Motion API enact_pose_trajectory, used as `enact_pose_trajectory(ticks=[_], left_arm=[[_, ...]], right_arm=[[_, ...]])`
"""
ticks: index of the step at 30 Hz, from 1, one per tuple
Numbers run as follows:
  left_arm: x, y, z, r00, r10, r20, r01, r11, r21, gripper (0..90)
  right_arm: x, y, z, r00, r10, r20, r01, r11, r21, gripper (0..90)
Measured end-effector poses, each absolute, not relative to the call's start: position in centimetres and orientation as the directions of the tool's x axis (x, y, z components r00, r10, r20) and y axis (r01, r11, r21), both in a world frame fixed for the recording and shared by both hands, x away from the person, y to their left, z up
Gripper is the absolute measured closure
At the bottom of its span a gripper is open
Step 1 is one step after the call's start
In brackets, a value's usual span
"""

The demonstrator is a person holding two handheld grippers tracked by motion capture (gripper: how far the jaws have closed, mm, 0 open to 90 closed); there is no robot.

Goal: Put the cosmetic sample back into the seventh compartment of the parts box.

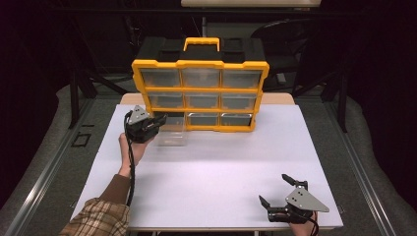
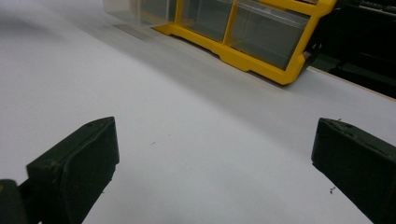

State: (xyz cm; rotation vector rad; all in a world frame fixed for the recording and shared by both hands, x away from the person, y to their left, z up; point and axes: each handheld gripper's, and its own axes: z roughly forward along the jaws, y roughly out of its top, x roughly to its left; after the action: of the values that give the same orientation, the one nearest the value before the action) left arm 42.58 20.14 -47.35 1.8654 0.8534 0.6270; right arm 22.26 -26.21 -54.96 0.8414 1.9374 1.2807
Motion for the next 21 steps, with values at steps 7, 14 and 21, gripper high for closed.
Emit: enact_pose_trajectory(ticks=[7, 14, 21], left_arm=[[42.9, 20.2, -47.8, 0.624, 0.779, 0.058, 0.309, -0.314, 0.898, 80.7], [43.2, 20.1, -48.2, 0.619, 0.784, 0.057, 0.325, -0.321, 0.889, 80.6], [43.5, 20.2, -48.6, 0.618, 0.784, 0.054, 0.343, -0.331, 0.879, 80.6]], right_arm=[[22.3, -26.2, -55.0, -0.576, 0.798, -0.175, 0.153, 0.316, 0.936, 0.1], [22.3, -26.2, -55.0, -0.576, 0.799, -0.173, 0.156, 0.315, 0.936, 0.2], [22.3, -26.2, -55.0, -0.576, 0.799, -0.173, 0.158, 0.315, 0.936, 0.2]])
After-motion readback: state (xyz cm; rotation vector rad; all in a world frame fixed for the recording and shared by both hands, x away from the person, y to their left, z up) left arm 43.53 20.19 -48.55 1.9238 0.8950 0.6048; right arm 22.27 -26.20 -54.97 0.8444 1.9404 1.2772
